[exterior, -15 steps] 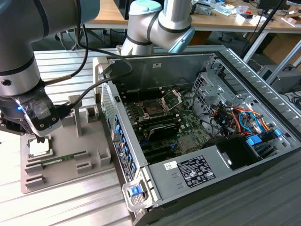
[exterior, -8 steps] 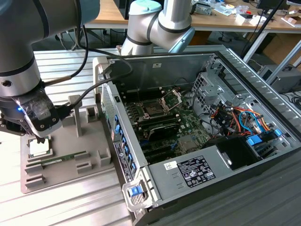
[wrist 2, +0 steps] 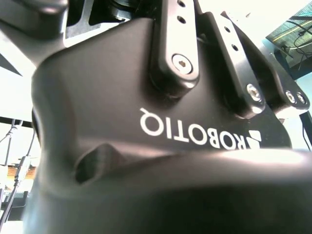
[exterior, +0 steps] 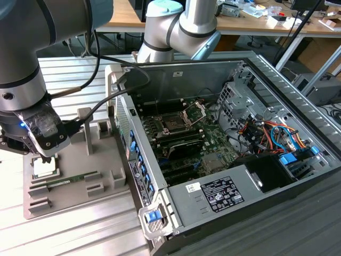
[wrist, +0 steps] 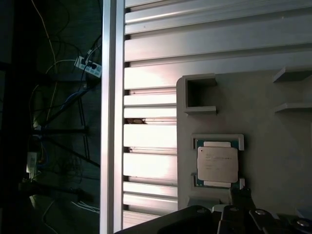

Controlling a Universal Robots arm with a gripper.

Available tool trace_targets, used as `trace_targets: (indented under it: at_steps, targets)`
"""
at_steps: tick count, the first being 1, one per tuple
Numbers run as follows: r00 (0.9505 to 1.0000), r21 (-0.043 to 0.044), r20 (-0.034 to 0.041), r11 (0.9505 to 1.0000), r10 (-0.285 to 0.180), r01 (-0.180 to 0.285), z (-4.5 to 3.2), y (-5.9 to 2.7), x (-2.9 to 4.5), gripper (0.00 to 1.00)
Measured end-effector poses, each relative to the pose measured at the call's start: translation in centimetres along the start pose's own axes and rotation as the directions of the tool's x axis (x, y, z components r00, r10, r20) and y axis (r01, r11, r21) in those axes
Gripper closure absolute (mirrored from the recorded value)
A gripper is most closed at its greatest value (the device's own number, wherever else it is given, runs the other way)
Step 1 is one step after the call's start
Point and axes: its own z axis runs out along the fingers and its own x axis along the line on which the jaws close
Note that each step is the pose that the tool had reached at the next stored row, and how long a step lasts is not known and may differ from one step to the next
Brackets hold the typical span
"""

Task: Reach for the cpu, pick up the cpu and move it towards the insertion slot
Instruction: 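Pick up the cpu and move it towards the insertion slot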

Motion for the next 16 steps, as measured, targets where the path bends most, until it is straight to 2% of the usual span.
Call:
trace_targets:
  at_steps: [16]
  targets:
    - [1.0000, 0.0001, 0.0000, 1.0000, 0.000, 0.000, 0.41, -0.20, 0.00, 0.90]
